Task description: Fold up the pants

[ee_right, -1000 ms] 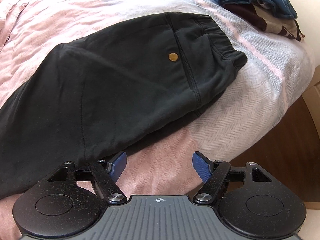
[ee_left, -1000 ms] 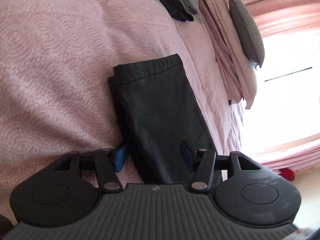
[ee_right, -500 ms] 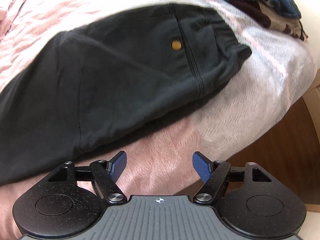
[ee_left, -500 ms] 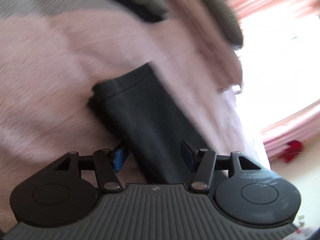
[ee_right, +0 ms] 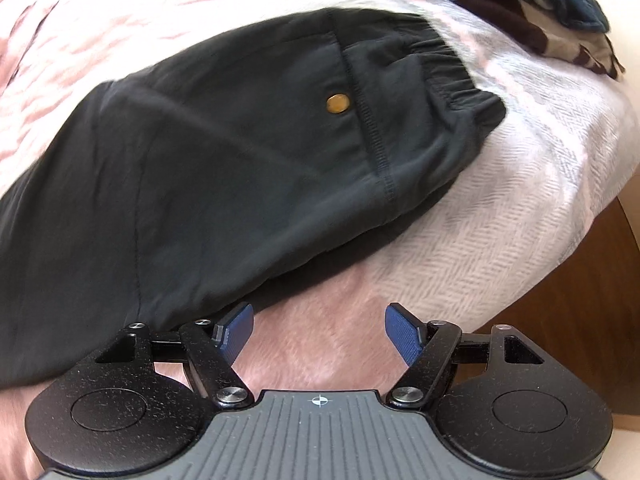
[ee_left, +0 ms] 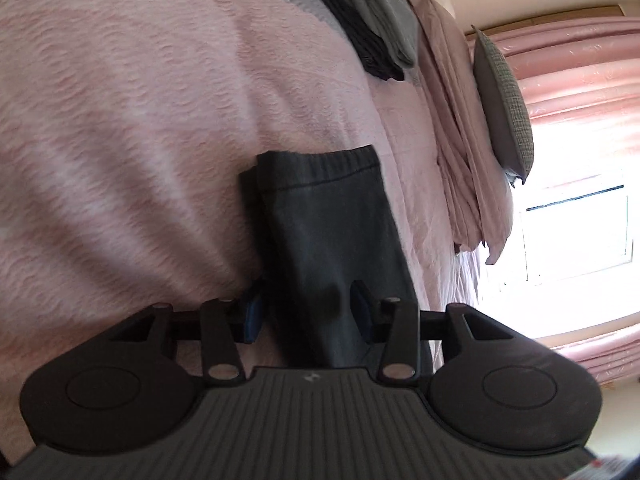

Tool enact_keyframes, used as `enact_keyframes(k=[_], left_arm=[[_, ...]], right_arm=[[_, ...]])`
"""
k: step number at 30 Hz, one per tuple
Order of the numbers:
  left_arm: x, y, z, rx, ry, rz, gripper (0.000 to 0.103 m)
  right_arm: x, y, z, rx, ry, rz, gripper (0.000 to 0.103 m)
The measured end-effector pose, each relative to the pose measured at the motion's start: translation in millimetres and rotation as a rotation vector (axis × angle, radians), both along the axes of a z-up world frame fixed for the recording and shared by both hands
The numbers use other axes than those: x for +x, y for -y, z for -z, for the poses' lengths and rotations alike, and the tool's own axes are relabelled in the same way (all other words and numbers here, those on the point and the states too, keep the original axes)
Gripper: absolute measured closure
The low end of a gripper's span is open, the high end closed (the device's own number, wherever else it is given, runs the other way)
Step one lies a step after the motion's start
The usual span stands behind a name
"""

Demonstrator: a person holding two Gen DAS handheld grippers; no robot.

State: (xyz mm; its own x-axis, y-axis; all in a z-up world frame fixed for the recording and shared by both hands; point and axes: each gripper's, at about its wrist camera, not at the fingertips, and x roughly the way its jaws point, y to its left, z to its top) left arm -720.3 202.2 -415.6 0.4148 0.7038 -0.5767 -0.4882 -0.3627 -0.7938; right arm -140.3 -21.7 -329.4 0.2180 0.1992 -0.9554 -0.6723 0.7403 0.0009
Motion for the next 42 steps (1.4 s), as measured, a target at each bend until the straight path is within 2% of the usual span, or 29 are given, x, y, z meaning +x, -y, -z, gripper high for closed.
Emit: enact_keyframes(k=[2, 3, 6, 8, 10, 15, 18, 22, 27, 28, 30, 32, 33, 34, 36, 37, 38, 40, 42], left_arm=[[3.1, -8.4, -3.9, 0.025, -0.008, 0.023, 0.067], [4.7, -10.8, -6.9, 0.04, -0.017, 0.038, 0.072], [10.6, -12.0, -7.5, 0.04, -0.124, 0.106, 0.076], [8.9, -10.2, -3.1, 0.034, -0.106, 0.095, 0.077], [13.3, -13.2, -8.7, 0.038, -0.121, 0.094, 0.081], [32.8, -15.6, -39.5, 0.081, -0.309, 0.162, 0.087], [51.4, -13.3, -69.2, 0.14, -0.472, 0.238, 0.088], [103.9, -7.5, -124.3, 0.318, -0.727, 0.391, 0.088], [198.3, 27.3, -186.4, 0.614, -0.884, 0.577, 0.089], [220.2, 38.8, -193.7, 0.671, -0.888, 0.624, 0.089], [259.3, 60.8, -197.0, 0.743, -0.837, 0.726, 0.088], [302.3, 83.1, -184.0, 0.766, -0.761, 0.861, 0.084], [321.8, 93.2, -172.2, 0.754, -0.728, 0.947, 0.076], [341.6, 101.3, -154.8, 0.713, -0.688, 1.044, 0.068], [366.7, 110.7, -117.0, 0.554, -0.621, 1.206, 0.068], [370.7, 114.0, -102.2, 0.484, -0.601, 1.247, 0.068], [368.0, 118.3, -92.5, 0.439, -0.605, 1.258, 0.07], [348.4, 120.5, -93.3, 0.429, -0.605, 1.236, 0.07], [331.1, 111.5, -101.5, 0.414, -0.602, 1.193, 0.07]], right_arm=[[1.6, 1.6, 0.8, 0.011, -0.002, -0.003, 0.033], [1.1, 2.3, 1.2, 0.011, 0.0, -0.009, 0.033], [1.3, 4.5, 3.6, 0.006, -0.006, -0.012, 0.033], [4.1, 6.3, 5.1, 0.009, -0.025, 0.002, 0.033], [5.2, 8.9, 4.3, 0.02, -0.027, 0.007, 0.033], [12.7, 14.9, -1.5, 0.025, 0.009, 0.014, 0.033], [21.6, 20.7, -6.3, 0.031, 0.028, 0.033, 0.033], [38.9, 31.0, -14.3, 0.049, 0.044, 0.072, 0.033], [63.1, 45.2, -24.2, 0.073, 0.063, 0.126, 0.033], [68.3, 48.1, -25.9, 0.079, 0.066, 0.137, 0.033], [77.5, 54.4, -29.0, 0.091, 0.071, 0.155, 0.033], [83.7, 60.9, -30.7, 0.102, 0.069, 0.167, 0.033], [86.2, 63.5, -31.1, 0.108, 0.065, 0.172, 0.033], [87.8, 65.6, -31.2, 0.113, 0.061, 0.174, 0.033], [91.9, 70.2, -31.6, 0.129, 0.049, 0.171, 0.033], [92.4, 72.4, -32.8, 0.15, 0.047, 0.167, 0.033], [91.8, 74.6, -34.7, 0.186, 0.043, 0.158, 0.033], [88.1, 76.1, -35.0, 0.281, 0.008, 0.136, 0.033], [79.3, 71.4, -32.0, 0.407, -0.08, 0.102, 0.033]])
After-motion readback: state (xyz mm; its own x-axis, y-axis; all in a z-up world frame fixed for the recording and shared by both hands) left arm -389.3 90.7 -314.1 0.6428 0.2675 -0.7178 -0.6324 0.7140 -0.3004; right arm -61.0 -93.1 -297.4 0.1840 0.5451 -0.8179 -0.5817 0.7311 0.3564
